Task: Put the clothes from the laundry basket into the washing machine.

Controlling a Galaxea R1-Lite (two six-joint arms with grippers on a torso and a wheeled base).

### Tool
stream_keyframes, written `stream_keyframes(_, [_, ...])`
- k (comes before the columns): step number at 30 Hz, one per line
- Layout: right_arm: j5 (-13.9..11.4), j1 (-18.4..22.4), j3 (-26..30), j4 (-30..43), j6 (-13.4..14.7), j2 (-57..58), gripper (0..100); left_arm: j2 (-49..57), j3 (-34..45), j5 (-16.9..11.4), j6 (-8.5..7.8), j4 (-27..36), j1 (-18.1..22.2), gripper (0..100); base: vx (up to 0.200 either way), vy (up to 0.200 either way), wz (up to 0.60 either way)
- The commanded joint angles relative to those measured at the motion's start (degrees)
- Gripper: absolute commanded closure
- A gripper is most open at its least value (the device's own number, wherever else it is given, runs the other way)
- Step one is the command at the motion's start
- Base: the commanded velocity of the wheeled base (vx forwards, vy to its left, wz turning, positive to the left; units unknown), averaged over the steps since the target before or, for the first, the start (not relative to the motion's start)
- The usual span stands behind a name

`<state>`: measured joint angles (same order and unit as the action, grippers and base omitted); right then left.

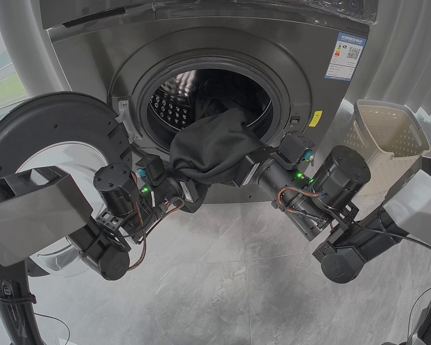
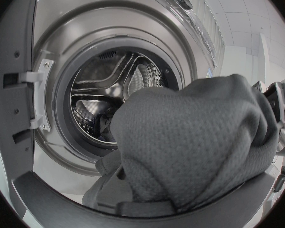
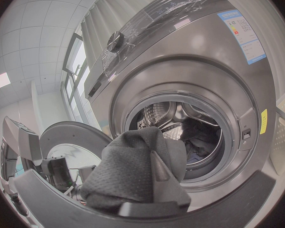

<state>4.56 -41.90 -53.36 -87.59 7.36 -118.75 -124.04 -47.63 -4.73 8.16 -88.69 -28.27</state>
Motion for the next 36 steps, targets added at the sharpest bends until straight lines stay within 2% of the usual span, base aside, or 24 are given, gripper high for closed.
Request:
stream_keyframes(1, [0.01, 0.68, 0.27, -0.04, 0.02, -0.17, 100, 2.57, 0.70, -0.02, 0.11, -0.08, -0.12, 100, 0.000, 0.000, 0.00])
stream_keyframes(5, [0.01, 0.77, 0.54, -0.04, 0.02, -0.17, 100, 3.63, 1.05, 0.16, 0.11, -0.08, -0.03, 100, 0.000, 0.000, 0.00])
stream_keyframes(11, [0.01, 1.65, 2.12, -0.13, 0.02, -0.69, 100, 9.43, 3.77, 0.60, 1.34, 0.00, 0.32, 100, 0.000, 0.000, 0.00])
stream_keyframes(21, [0.01, 1.56, 2.65, -0.21, 1.07, -0.78, 100, 10.05, 6.76, 0.60, 0.81, -0.08, -0.38, 100, 0.000, 0.000, 0.00])
stream_keyframes(22, [0.01, 1.56, 2.73, -0.13, 1.07, -0.78, 0, 10.13, 6.76, 0.60, 0.72, -0.08, -0.47, 100, 0.000, 0.000, 0.00])
stream_keyframes(26, [-0.60, 1.73, 7.30, -0.13, 0.55, 0.18, 0, 12.15, 8.17, 0.51, 0.99, -0.08, -0.56, 100, 0.000, 0.000, 0.00])
stream_keyframes(28, [-1.22, 1.65, 11.43, -0.04, 0.02, 2.21, 0, 13.91, 9.48, 0.42, 0.99, 0.00, -0.56, 100, 0.000, 0.000, 0.00])
stream_keyframes(30, [-3.15, 1.29, 16.09, -0.13, -1.21, 4.49, 0, 15.23, 11.77, -0.10, 0.81, 0.00, -0.38, 100, 0.000, 0.000, 0.00])
stream_keyframes(32, [-6.14, 0.68, 21.10, -0.30, -2.09, 7.30, 0, 16.02, 13.53, -0.10, 0.63, 0.00, -0.29, 100, 0.000, 0.000, 0.00])
stream_keyframes(36, [-8.16, 0.50, 26.82, -0.74, -2.18, 10.38, 0, 16.64, 14.76, -0.02, 0.46, 0.00, -0.29, 100, 0.000, 0.000, 0.00])
